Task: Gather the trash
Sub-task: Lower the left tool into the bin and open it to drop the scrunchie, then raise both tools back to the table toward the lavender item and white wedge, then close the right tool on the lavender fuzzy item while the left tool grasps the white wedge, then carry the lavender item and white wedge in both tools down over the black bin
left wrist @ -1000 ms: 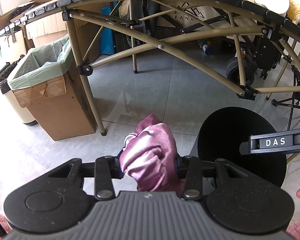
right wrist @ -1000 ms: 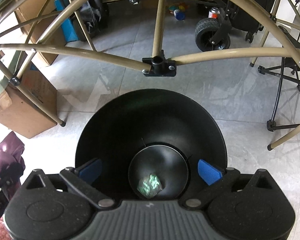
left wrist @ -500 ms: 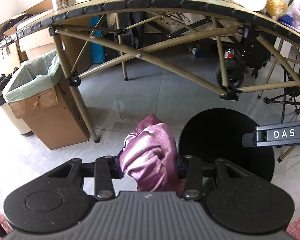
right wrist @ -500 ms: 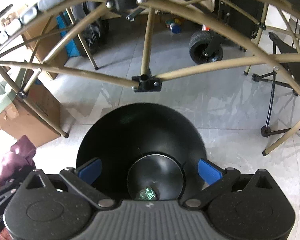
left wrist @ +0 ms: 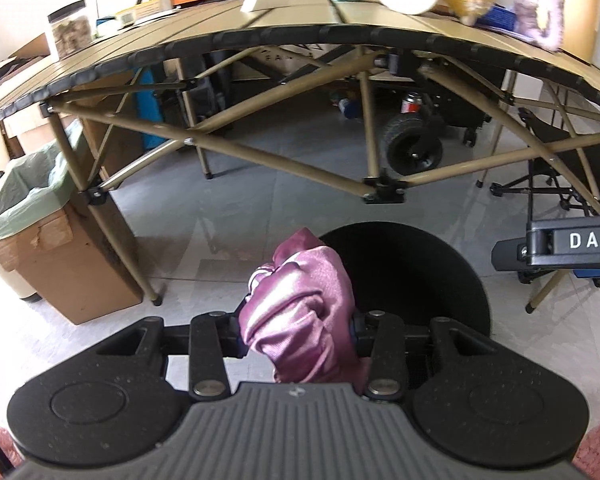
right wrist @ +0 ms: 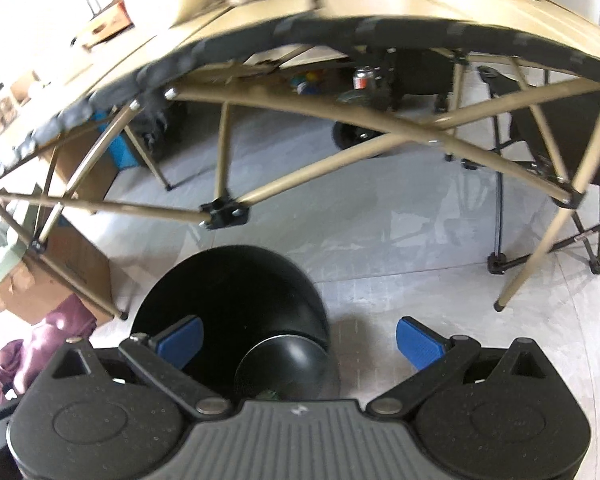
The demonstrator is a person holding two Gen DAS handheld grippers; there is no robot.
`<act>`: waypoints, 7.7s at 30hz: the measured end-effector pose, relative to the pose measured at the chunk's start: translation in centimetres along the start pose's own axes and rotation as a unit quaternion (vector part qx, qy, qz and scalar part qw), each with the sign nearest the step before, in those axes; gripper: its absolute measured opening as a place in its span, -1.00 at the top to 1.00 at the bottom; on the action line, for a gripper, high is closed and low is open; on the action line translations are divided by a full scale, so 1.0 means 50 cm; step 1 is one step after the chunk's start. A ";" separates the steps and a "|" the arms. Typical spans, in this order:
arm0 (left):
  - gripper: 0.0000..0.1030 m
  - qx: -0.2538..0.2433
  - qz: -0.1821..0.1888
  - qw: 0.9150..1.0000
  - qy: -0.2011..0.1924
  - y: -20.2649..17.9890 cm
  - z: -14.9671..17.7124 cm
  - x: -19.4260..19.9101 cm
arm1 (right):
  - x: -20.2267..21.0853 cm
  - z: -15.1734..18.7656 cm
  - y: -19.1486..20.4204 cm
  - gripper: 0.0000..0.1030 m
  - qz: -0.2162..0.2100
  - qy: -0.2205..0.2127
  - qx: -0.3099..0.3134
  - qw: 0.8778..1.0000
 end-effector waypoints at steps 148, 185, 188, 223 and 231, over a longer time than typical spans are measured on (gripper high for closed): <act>-0.99 0.051 0.008 0.990 -0.128 0.132 -0.501 -0.102 | 0.075 -0.380 -0.087 0.18 0.099 -0.315 -0.115 0.937; 0.39 0.026 0.065 0.980 -0.186 0.087 -0.472 -0.002 | 0.169 -0.318 -0.111 0.22 0.036 -0.360 -0.129 0.923; 0.39 0.028 0.072 0.977 -0.198 0.080 -0.461 0.024 | 0.181 -0.306 -0.111 0.22 0.030 -0.361 -0.129 0.923; 0.39 0.003 0.100 0.980 -0.173 0.035 -0.133 0.196 | 0.247 0.025 -0.075 0.22 -0.010 -0.274 -0.021 0.962; 0.39 -0.019 0.094 0.986 -0.138 0.015 -0.049 0.201 | 0.221 0.104 -0.059 0.22 -0.021 -0.209 0.000 0.978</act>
Point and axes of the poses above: each gripper's, at about its wrist camera, not at the fingertips, and x roughly against the way its jaws point, y to its left, z to its underside, the point moved 3 cm from there along -x, roughly the way its jaws point, and after that the axes turned 13 degrees about z, right-handed, at the moved point
